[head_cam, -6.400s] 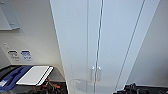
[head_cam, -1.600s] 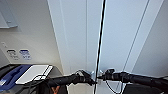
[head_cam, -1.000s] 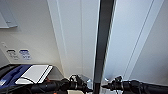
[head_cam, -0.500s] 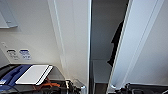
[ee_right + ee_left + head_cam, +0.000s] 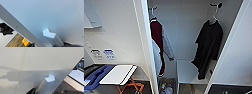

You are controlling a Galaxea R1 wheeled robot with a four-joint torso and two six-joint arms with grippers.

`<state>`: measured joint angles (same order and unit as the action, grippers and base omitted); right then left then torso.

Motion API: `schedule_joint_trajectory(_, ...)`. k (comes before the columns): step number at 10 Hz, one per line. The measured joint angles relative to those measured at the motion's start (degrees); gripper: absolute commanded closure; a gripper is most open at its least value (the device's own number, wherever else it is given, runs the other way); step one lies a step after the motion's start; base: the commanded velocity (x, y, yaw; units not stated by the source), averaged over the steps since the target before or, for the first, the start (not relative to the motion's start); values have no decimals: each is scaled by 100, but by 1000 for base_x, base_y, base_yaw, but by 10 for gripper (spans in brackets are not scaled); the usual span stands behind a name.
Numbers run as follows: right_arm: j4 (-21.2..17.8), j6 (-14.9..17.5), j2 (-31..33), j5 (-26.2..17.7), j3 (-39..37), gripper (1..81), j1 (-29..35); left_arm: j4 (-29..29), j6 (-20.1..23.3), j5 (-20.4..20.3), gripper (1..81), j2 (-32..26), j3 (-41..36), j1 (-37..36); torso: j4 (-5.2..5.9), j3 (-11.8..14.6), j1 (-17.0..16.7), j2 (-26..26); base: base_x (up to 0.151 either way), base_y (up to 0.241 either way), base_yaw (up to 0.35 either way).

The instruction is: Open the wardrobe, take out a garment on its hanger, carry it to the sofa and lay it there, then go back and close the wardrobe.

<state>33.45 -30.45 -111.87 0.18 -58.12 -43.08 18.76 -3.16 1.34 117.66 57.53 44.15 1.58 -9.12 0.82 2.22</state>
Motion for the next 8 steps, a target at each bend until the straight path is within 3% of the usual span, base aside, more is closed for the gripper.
schedule_joint_trajectory(3, 69, -2, 820, 478, 218, 10, -427, 85, 22, -1142, 10, -1139, -205, 777, 0, 2, 2, 0, 0, 0, 0)
schedule_joint_trajectory(4, 65, 6, 1137, 761, 258, 10, -628, 166, -229, -404, 10, -1414, -552, 1709, 2, 2, 2, 0, 0, 0, 0)
schedule_joint_trajectory(5, 43, -100, 1436, 1014, 284, 10, -884, 246, -233, -189, 10, -1329, -701, 2560, 5, 4, -5, 4, 0, 0, 0)
schedule_joint_trajectory(7, 168, -262, 1328, 1197, 724, 10, -1720, 299, -254, -1297, 10, -1613, -199, 2608, 0, 15, -29, 22, 0, 0, 0)
schedule_joint_trajectory(8, 34, -268, 1356, 1379, 228, 10, -1749, 301, -266, -1387, 10, -1521, 250, 2973, 0, 15, -33, 24, 0, 0, 0)
